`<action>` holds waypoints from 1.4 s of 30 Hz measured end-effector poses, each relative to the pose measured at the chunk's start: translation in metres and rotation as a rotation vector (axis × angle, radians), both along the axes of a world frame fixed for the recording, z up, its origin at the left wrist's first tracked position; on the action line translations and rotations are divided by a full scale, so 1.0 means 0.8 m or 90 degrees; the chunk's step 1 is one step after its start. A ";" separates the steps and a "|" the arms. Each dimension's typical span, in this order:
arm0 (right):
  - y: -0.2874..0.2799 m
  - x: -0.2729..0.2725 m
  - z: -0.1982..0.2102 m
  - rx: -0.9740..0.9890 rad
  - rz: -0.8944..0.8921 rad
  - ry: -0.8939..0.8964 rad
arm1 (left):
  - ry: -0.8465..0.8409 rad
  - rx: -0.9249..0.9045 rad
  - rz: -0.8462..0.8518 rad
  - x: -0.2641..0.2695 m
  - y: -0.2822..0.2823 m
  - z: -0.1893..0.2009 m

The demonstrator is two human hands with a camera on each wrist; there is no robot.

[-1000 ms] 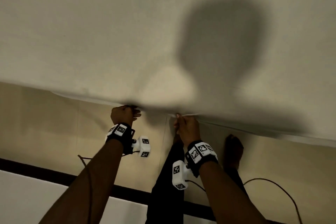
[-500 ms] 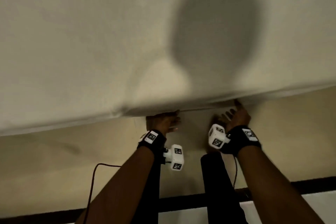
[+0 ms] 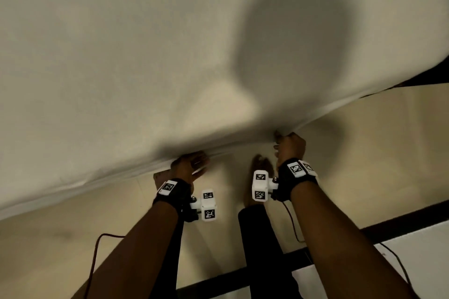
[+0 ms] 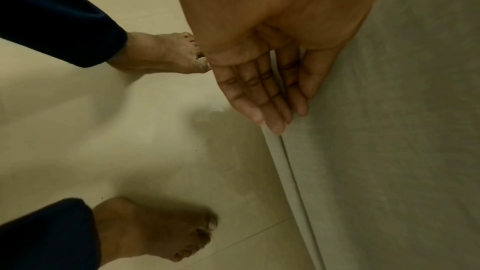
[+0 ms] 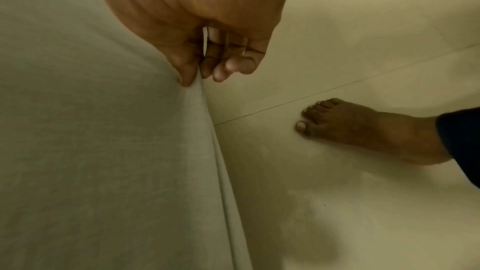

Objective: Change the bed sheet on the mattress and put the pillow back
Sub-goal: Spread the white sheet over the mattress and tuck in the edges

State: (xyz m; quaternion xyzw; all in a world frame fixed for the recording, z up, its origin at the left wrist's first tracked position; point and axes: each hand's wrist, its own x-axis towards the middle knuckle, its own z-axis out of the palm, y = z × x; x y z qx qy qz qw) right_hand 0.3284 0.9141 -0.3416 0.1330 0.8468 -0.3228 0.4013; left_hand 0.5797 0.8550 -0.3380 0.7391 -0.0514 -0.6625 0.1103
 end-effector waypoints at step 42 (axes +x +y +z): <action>-0.019 -0.091 0.037 -0.354 -0.442 -0.168 | 0.244 0.004 0.656 -0.154 0.014 0.000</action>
